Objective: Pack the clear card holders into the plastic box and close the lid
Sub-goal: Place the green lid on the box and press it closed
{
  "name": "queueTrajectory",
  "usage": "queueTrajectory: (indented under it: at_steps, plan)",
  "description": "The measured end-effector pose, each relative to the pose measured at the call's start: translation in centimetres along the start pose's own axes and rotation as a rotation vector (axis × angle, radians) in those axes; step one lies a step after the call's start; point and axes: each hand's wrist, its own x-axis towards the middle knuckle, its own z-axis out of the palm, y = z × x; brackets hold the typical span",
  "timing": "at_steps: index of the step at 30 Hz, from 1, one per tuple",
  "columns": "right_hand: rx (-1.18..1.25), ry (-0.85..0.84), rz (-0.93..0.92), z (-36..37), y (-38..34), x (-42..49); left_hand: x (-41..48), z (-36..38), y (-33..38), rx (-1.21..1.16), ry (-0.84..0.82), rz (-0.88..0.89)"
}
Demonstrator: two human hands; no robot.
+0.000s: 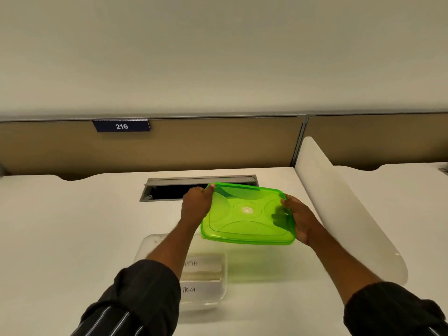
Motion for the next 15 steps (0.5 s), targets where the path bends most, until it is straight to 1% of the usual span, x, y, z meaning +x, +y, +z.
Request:
queueTrajectory:
  at_steps: [3, 7, 9, 15]
  plan:
    - [-0.152, -0.002, 0.005, 2.0, 1.1, 0.0, -0.5, -2.4, -1.8, 0.031, 0.016, -0.06]
    - [-0.291, 0.019, 0.007, 4.1, 3.5, -0.4, -1.5, -4.7, -4.5, 0.216, 0.034, -0.151]
    - [-0.388, 0.008, -0.005, 7.7, 5.6, -1.4, -2.4, -7.9, -6.6, 0.276, 0.02, -0.177]
    - [-0.682, 0.08, -0.226, 10.9, 8.4, -2.4, -4.1, -9.4, -8.5, 0.412, 0.034, -0.177]
